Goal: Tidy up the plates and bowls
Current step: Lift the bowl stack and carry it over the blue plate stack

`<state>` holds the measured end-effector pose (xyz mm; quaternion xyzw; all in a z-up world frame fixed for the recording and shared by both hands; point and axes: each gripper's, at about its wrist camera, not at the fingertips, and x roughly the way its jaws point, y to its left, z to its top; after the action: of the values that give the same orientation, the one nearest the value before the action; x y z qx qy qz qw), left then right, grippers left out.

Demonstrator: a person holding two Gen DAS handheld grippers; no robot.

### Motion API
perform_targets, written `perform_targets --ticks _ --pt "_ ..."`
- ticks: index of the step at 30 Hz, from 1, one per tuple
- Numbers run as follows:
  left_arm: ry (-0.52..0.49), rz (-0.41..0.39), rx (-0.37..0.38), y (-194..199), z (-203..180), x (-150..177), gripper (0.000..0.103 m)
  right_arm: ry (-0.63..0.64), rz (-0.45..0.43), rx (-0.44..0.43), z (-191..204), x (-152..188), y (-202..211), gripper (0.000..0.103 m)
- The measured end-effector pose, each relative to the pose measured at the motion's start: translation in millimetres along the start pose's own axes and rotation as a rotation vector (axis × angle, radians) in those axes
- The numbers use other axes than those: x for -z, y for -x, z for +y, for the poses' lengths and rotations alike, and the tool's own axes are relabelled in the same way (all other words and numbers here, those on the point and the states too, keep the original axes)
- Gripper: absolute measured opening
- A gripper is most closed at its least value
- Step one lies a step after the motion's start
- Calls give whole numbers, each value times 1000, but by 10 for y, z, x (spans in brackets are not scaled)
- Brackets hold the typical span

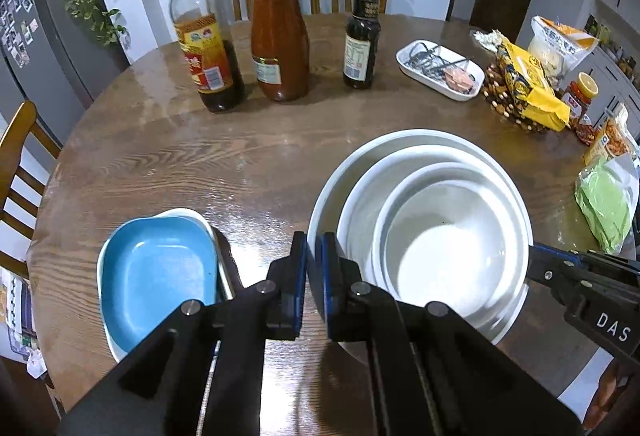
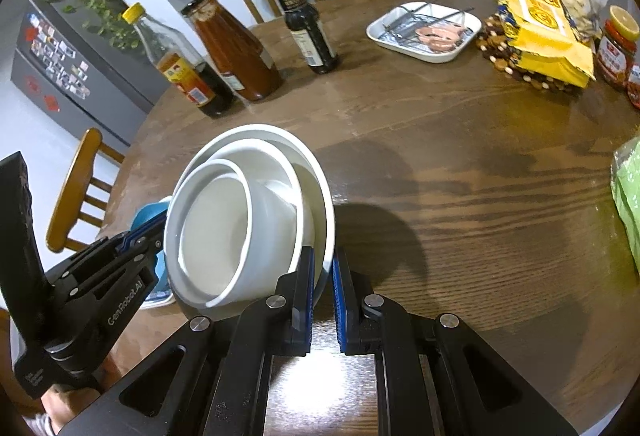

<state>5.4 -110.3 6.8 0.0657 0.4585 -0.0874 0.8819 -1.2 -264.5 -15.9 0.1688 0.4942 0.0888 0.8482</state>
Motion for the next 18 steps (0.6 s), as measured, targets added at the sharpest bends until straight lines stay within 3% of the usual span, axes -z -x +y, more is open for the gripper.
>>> perform_targets --ticks 18 --pt "122 -52 -94 318 715 134 4 141 4 -74 762 -17 -108 13"
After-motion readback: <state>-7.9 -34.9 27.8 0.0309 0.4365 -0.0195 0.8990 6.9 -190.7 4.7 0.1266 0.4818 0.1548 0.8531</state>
